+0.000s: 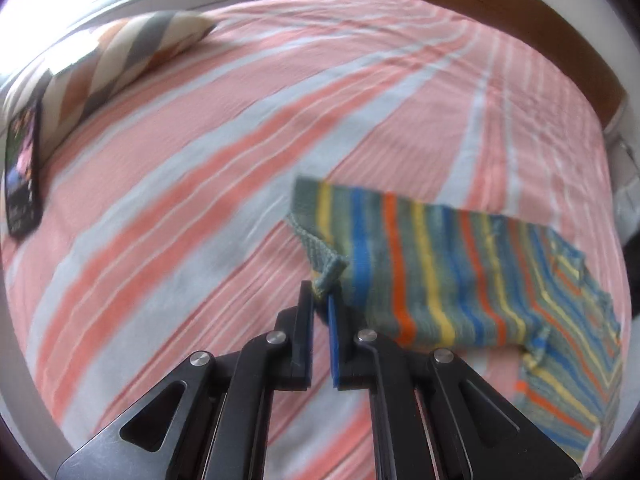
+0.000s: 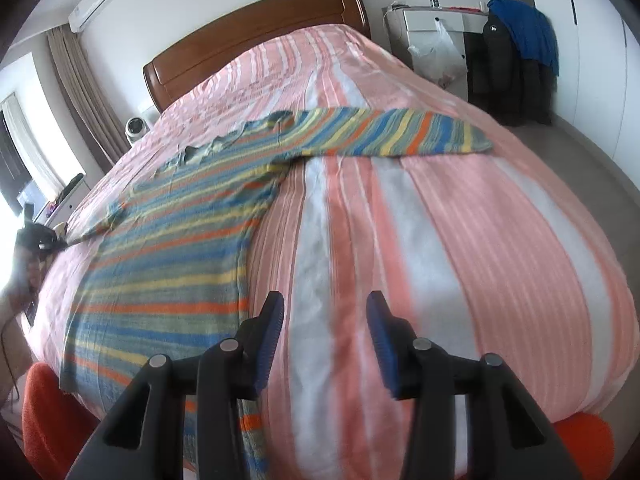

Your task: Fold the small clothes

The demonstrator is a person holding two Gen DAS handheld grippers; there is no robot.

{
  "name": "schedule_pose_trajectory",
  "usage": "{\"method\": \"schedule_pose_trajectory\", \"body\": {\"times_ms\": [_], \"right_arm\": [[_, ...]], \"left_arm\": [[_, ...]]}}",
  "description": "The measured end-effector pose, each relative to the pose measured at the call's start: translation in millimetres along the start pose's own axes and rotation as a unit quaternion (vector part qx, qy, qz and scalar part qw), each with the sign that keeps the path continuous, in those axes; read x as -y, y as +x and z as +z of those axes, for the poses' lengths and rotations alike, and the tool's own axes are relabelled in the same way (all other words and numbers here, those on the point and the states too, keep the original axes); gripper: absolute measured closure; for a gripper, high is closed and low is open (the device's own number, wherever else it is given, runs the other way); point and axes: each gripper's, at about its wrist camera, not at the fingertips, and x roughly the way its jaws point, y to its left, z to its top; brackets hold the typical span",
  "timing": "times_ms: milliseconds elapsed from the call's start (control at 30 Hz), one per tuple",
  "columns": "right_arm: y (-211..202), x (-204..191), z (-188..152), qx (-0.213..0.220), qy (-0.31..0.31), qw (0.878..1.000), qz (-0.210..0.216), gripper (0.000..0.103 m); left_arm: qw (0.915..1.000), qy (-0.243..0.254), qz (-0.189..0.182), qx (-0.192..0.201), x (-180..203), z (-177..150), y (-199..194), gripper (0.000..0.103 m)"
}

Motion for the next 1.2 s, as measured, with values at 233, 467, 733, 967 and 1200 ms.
{"method": "schedule_pose_trajectory", "body": {"times_ms": [233,467,733,967,1200], "right_arm": [[3,1,-4,-0.005,-0.005,1.0,-0.01,0.06],[6,0,-9,-0.004,-0.01,1.0,-0.014,0.06],[6,-4,-11,-0.002,-0.021,1.0,-0.016,0.06],[10,-16,-12,-0.002,-0.039,0.999,-0.018,0.06],[10,-26,-13,0.001,-0.062,0.997,-0.036,0.06]], "left_arm": [[0.999,-0.04,0.007,-0.018,-22,-5,16,0.1],[0.9976,-0.064,-0.006,-0.024,-35,-10,19,0.1],[0.997,-0.063,-0.041,-0.018,-59,-14,-5,0.069],[0.9974,-0.028,-0.059,-0.03,-46,31,24,0.036],[0.9994,0.024,0.02,-0.014,-19,25,35,0.101]]}}
